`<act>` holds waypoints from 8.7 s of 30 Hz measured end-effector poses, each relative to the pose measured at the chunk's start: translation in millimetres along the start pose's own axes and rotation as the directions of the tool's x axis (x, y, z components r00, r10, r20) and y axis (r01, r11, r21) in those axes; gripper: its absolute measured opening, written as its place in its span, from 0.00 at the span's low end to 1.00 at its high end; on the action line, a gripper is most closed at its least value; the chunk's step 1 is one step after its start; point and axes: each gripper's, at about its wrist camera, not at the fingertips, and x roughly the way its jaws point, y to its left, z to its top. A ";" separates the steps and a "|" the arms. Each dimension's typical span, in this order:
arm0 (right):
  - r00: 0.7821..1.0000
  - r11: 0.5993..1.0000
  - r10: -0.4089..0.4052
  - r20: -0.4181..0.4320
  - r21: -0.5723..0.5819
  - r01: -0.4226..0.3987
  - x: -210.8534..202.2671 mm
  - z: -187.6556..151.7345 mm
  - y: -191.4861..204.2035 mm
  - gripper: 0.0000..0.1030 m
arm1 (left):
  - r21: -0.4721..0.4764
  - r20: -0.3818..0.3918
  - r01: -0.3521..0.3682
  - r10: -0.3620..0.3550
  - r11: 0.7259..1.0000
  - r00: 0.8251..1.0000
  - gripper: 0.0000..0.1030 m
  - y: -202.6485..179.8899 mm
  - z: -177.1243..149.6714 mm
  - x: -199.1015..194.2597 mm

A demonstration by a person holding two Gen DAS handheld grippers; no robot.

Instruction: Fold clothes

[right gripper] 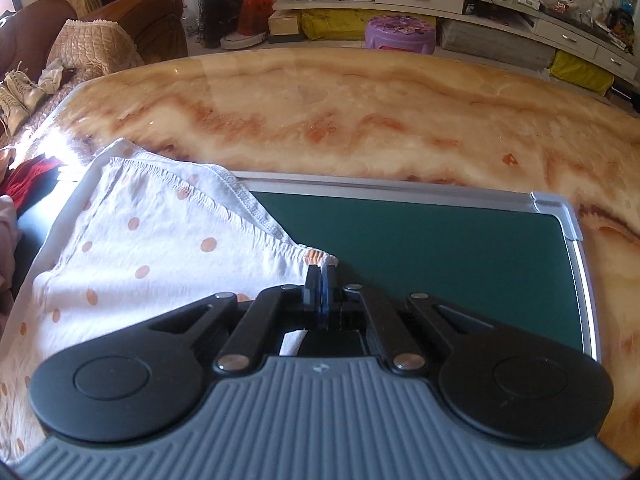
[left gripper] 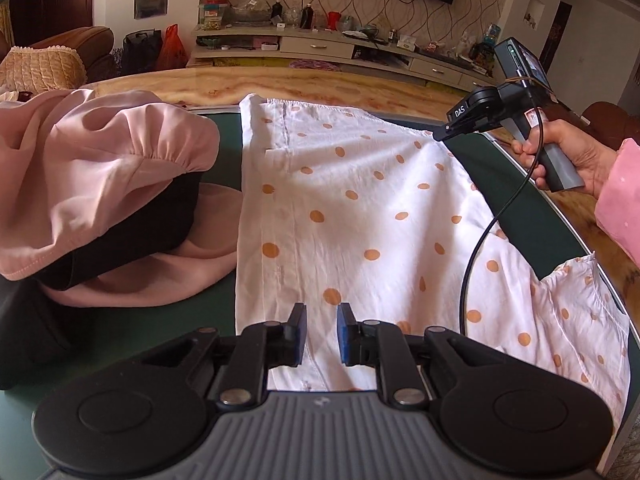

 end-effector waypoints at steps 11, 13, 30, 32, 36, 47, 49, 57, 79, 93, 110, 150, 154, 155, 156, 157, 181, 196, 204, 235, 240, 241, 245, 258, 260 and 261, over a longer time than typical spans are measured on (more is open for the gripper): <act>0.996 0.987 0.085 0.002 0.139 -0.085 6.9 -4.6 -18.3 0.33 | -0.018 -0.001 -0.038 0.038 0.999 0.999 0.20 34.3 64.3 37.9; 0.995 0.981 0.104 0.003 0.167 -0.103 6.3 -5.2 -22.6 0.34 | -0.021 -0.003 -0.047 0.047 0.999 0.999 0.20 40.7 87.6 53.4; 0.915 0.839 0.389 0.110 0.369 -0.401 16.6 -20.4 -70.9 0.35 | -0.127 -0.070 -0.164 0.156 0.978 0.985 0.21 82.5 227.6 202.1; 0.909 0.831 0.398 0.121 0.372 -0.413 18.4 -20.9 -71.3 0.35 | -0.118 -0.069 -0.166 0.159 0.979 0.985 0.13 81.4 231.4 206.3; 0.928 0.866 0.357 0.108 0.335 -0.372 19.0 -19.9 -60.7 0.06 | -0.119 -0.016 -0.162 0.161 0.980 0.987 0.00 78.1 231.4 200.7; 0.956 0.947 0.225 0.190 0.187 -0.260 -0.4 -7.9 -34.8 0.04 | -0.065 0.120 -0.288 0.294 0.955 0.948 0.00 64.4 233.7 186.2; 0.962 0.954 0.220 0.162 0.168 -0.246 7.7 -3.8 -31.1 0.08 | -0.036 0.092 -0.322 0.324 0.946 0.942 0.00 61.5 231.8 194.4; 0.951 0.926 0.284 0.119 0.224 -0.305 9.4 -16.0 -55.6 0.39 | -0.037 0.119 -0.335 0.337 0.941 0.934 0.14 60.1 222.0 175.0; 0.975 0.974 0.209 0.069 0.076 -0.214 16.1 19.7 -5.9 0.04 | 0.298 0.139 -0.259 0.226 0.919 0.964 0.20 -4.4 137.7 154.7; 0.941 0.862 0.312 0.130 0.378 -0.338 28.6 -6.6 -76.4 0.26 | 0.239 0.229 -0.281 0.227 0.930 0.947 0.24 2.7 125.8 155.3; 0.944 0.923 0.329 0.013 0.205 -0.324 28.0 10.8 -20.3 0.32 | 0.089 0.228 -0.177 0.153 0.980 0.962 0.26 35.7 126.9 157.5; 0.982 0.991 0.112 0.149 0.062 -0.123 30.2 22.0 -0.2 0.04 | 0.012 0.237 -0.129 0.122 0.992 0.964 0.26 48.7 125.4 156.1; 0.986 0.991 0.073 0.149 0.101 -0.088 32.0 14.7 -20.4 0.04 | 0.011 0.238 -0.126 0.119 0.992 0.964 0.27 48.7 125.3 155.7; 0.986 0.989 0.077 0.148 0.116 -0.095 30.1 13.6 -26.3 0.04 | 0.013 0.238 -0.128 0.121 0.992 0.964 0.27 48.2 125.4 155.8; 0.985 0.985 0.088 0.148 0.132 -0.108 27.5 12.7 -32.3 0.04 | 0.016 0.238 -0.131 0.123 0.991 0.963 0.27 47.5 125.4 156.0; 0.984 0.982 0.107 0.140 0.143 -0.127 25.7 12.4 -36.5 0.05 | 0.019 0.237 -0.135 0.126 0.991 0.963 0.27 46.2 125.3 156.0; 0.972 0.967 0.207 0.107 0.130 -0.220 19.1 16.1 -8.7 0.23 | 0.165 0.311 -0.213 0.155 0.963 0.938 0.44 11.5 118.1 132.9; 0.902 0.916 0.351 0.249 0.109 -0.387 -6.4 13.7 -16.2 0.03 | 0.107 0.180 -0.110 0.089 0.988 0.980 0.47 15.4 68.3 92.1; 0.963 0.936 0.220 0.152 0.246 -0.253 30.7 8.8 -50.5 0.21 | 0.067 0.186 -0.101 0.087 0.993 0.979 0.47 28.7 72.0 94.8; 0.956 0.956 0.261 0.136 0.099 -0.275 16.3 31.1 -13.7 0.05 | 0.075 0.222 -0.175 0.154 0.982 0.963 0.49 18.6 59.8 105.5; 0.978 0.977 0.159 0.134 0.120 -0.176 21.3 28.2 -23.1 0.23 | 0.073 0.224 -0.175 0.155 0.982 0.962 0.49 18.6 59.6 106.1; 0.979 0.976 0.151 0.137 0.138 -0.170 19.6 28.2 -25.7 0.29 | 0.073 0.224 -0.175 0.155 0.982 0.962 0.49 18.7 59.6 106.3; 0.978 0.967 0.188 0.095 0.155 -0.201 20.6 24.9 -30.1 0.35 | 0.072 0.225 -0.178 0.158 0.981 0.962 0.49 18.2 59.5 106.6; 0.982 0.970 0.183 0.055 0.151 -0.189 34.3 26.8 -7.8 0.05 | 0.071 0.227 -0.176 0.156 0.982 0.961 0.50 19.5 60.1 108.0; 0.978 0.969 0.191 0.082 0.140 -0.201 28.3 25.5 -4.9 0.03 | 0.072 0.227 -0.173 0.153 0.982 0.962 0.51 19.7 60.1 107.9; 0.973 0.965 0.207 0.105 0.142 -0.220 22.5 25.3 -4.6 0.03 | 0.073 0.227 -0.172 0.152 0.982 0.962 0.51 19.9 60.0 108.0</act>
